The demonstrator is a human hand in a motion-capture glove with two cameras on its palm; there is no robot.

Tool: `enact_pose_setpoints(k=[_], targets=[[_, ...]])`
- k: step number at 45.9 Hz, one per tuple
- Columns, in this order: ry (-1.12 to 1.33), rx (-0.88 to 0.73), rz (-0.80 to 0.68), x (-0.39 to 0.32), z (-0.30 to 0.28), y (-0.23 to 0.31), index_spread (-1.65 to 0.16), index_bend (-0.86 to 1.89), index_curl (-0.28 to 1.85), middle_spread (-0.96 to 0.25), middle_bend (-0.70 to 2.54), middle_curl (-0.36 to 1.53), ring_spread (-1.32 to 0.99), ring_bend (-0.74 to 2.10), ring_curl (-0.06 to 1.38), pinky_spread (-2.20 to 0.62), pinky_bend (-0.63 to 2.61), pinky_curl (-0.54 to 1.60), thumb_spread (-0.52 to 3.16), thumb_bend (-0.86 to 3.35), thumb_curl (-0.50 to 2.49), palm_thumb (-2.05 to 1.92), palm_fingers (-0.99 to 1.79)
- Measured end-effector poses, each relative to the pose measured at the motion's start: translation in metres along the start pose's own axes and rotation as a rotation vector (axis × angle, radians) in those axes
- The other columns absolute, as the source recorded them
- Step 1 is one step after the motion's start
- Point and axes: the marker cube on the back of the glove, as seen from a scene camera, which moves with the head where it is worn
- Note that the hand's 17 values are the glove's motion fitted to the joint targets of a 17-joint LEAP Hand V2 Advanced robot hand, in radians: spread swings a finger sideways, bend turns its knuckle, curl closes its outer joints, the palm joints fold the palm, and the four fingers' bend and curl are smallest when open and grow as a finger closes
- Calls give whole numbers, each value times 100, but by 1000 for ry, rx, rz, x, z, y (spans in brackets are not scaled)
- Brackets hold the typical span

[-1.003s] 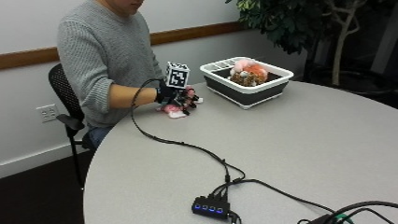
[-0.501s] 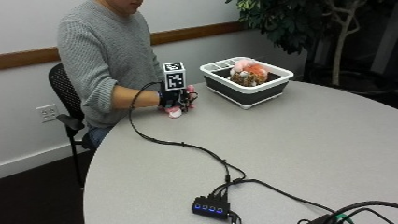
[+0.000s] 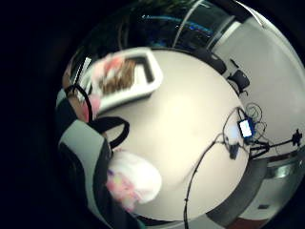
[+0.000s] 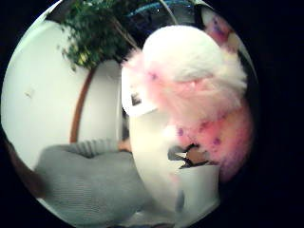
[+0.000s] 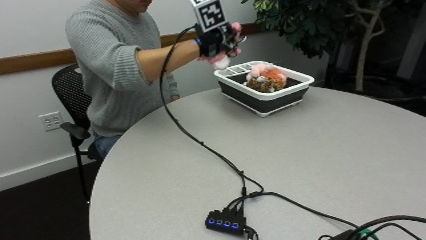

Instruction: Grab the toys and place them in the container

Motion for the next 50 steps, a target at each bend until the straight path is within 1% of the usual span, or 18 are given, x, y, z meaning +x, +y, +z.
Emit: enact_pose_setpoints(k=[3, 11, 15, 20, 25, 28, 30, 31, 32, 33, 34, 35, 36, 38, 42, 45, 50], targets=[[28, 7, 68, 1, -3, -40, -42, 62, 39, -24, 84, 61, -44, 122, 65, -44, 99, 42, 68, 21, 82, 66, 101], [205, -61, 179, 3, 38, -125, -43, 64, 45, -24, 85, 66, -45, 123, 66, -45, 100, 45, 55, 20, 90, 65, 98], [237, -93, 160, 3, 58, -154, -43, 63, 47, -24, 85, 68, -45, 124, 67, -45, 101, 46, 50, 19, 93, 65, 95], [121, -121, 137, -8, 92, -196, -43, 59, 50, -24, 84, 71, -45, 125, 68, -45, 103, 48, 45, 18, 97, 64, 90], [119, -140, 137, -17, 116, -223, -44, 55, 53, -25, 82, 73, -45, 127, 69, -45, 106, 49, 42, 16, 100, 64, 83], [122, -212, 150, -17, 129, -226, -45, 51, 54, -26, 81, 74, -46, 127, 69, -44, 108, 49, 42, 16, 101, 64, 78], [104, -308, 165, -15, 137, -223, -45, 46, 55, -26, 78, 74, -46, 128, 70, -44, 110, 50, 43, 15, 102, 64, 69], [89, -364, 173, -14, 141, -221, -45, 37, 52, -26, 74, 73, -46, 127, 70, -44, 113, 51, 45, 14, 102, 63, 58], [72, -416, 179, -14, 144, -218, -42, 20, 47, -25, 63, 70, -45, 124, 69, -44, 126, 54, 56, 10, 100, 54, 37], [55, -459, 182, -14, 146, -216, -41, 12, 48, -25, 59, 69, -44, 127, 71, -42, 129, 55, 64, 7, 98, 46, 24], [42, -488, 181, -15, 147, -213, -40, 7, 46, -23, 41, 64, -41, 122, 70, -37, 131, 56, 73, 1, 94, 37, -17], [33, -505, 178, -15, 147, -211, -38, 12, 48, -20, 29, 61, -36, 107, 67, -31, 137, 60, 78, -4, 90, 30, -40], [26, -511, 173, -14, 146, -209, -38, 14, 47, -17, 24, 58, -30, 88, 63, -26, 135, 58, 83, -8, 86, 23, -57], [16, -503, 162, -12, 140, -204, -38, 13, 42, -15, 15, 53, -24, 67, 57, -19, 128, 54, 89, -10, 80, 13, -61], [-6, -459, 143, -7, 124, -196, -35, 10, 36, -12, 7, 45, -16, 44, 45, -9, 119, 49, 100, -7, 71, 4, -55], [-4, -436, 134, -4, 110, -189, -34, 8, 33, -10, 5, 40, -11, 35, 40, -4, 113, 46, 106, -5, 66, 1, -51], [3, -417, 111, -4, 93, -171, -34, 9, 30, -8, 4, 34, -6, 27, 37, 2, 107, 43, 113, -4, 59, -2, -44]])
